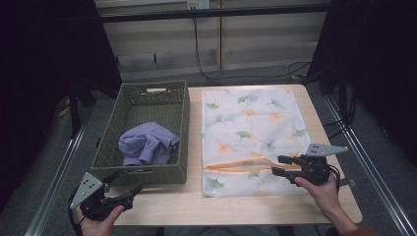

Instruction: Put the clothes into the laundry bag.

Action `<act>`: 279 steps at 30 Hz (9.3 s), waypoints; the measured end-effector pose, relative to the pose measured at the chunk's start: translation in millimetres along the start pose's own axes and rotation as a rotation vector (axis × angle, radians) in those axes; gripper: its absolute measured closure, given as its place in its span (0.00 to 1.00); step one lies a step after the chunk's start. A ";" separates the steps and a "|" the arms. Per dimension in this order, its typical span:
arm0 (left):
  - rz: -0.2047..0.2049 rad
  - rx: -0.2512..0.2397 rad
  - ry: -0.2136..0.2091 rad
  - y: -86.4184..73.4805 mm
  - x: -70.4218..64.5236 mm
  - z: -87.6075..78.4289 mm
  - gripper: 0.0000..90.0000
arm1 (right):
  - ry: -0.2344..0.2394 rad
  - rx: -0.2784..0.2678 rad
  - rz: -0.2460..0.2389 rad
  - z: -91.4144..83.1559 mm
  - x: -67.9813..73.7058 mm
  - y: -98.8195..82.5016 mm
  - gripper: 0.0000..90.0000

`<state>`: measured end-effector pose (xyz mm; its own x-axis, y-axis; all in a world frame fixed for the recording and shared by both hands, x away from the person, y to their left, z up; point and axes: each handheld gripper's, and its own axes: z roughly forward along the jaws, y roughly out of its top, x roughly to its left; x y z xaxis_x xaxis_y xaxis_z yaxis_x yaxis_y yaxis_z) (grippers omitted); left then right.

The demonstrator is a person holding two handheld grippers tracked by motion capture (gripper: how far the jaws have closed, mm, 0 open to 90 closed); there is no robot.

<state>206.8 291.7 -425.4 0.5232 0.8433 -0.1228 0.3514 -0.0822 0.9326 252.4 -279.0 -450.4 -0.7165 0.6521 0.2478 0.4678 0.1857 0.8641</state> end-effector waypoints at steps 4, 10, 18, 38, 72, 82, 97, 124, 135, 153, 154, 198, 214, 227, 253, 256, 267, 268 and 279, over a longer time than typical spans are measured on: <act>0.005 0.001 0.011 -0.3 -1.0 -0.6 0.12 | 0.007 0.018 -0.023 5.1 -1.2 7.1 0.50; 0.030 0.009 0.003 0.0 -3.4 0.2 0.13 | 0.023 0.053 -0.029 18.9 -8.0 22.3 0.54; 0.031 0.008 0.001 0.2 -3.2 0.5 0.13 | 0.022 0.111 -0.046 44.0 -14.7 36.1 0.53; 0.038 0.014 0.006 -0.8 -4.2 -1.5 0.12 | -0.065 0.277 -0.072 74.1 -39.7 7.4 0.46; 0.043 0.023 0.005 -1.5 -3.3 1.0 0.11 | -0.130 0.319 -0.098 88.9 -38.0 -0.2 1.00; 0.036 0.019 0.013 -1.7 -3.3 0.7 0.11 | -0.119 0.255 -0.088 81.1 -34.8 5.7 1.00; 0.038 0.018 0.010 -1.6 -3.5 0.7 0.11 | -0.119 0.144 -0.054 67.9 -32.7 16.7 1.00; 0.019 0.017 0.009 -1.4 -0.5 1.6 0.11 | -0.129 0.026 -0.058 57.4 -29.6 38.7 1.00; 0.026 0.019 0.005 -1.2 -0.4 2.7 0.11 | -0.113 -0.006 -0.056 53.5 -27.6 53.1 1.00; 0.043 0.019 -0.003 -0.4 -4.0 3.8 0.10 | -0.106 -0.063 -0.062 47.7 -26.7 73.8 1.00; 0.045 0.020 0.002 -0.3 -4.0 3.9 0.10 | -0.106 -0.068 -0.062 46.9 -26.7 75.1 1.00; 0.154 0.137 -0.075 79.9 20.2 60.4 0.12 | -0.099 -0.080 -0.070 65.2 -24.7 92.3 1.00; 0.106 0.242 -0.078 106.7 46.0 103.9 0.13 | -0.096 -0.070 -0.077 66.1 -23.6 91.6 1.00; 0.150 0.348 -0.106 109.6 49.0 135.9 0.11 | -0.100 -0.063 -0.071 66.4 -23.5 91.4 1.00; 0.064 0.680 -0.118 84.9 83.0 199.5 0.04 | -0.097 -0.035 -0.071 70.6 -25.7 89.1 1.00; 0.097 0.734 -0.122 82.6 83.2 205.3 0.04 | -0.101 -0.030 -0.070 70.5 -25.4 89.4 1.00; 0.117 0.840 -0.151 68.3 82.8 220.2 0.05 | -0.097 -0.022 -0.073 72.1 -24.6 89.1 1.00; 0.125 0.854 -0.133 66.8 81.6 221.5 0.04 | -0.097 -0.022 -0.071 72.3 -24.3 89.1 1.00; 0.174 0.943 -0.081 55.1 77.1 230.5 0.05 | -0.095 -0.016 -0.074 72.5 -24.3 88.8 1.00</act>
<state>445.4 229.8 -461.6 0.6666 0.7426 -0.0650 0.7251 -0.6257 0.2876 348.8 -225.1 -411.5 -0.6960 0.7040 0.1413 0.4068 0.2244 0.8855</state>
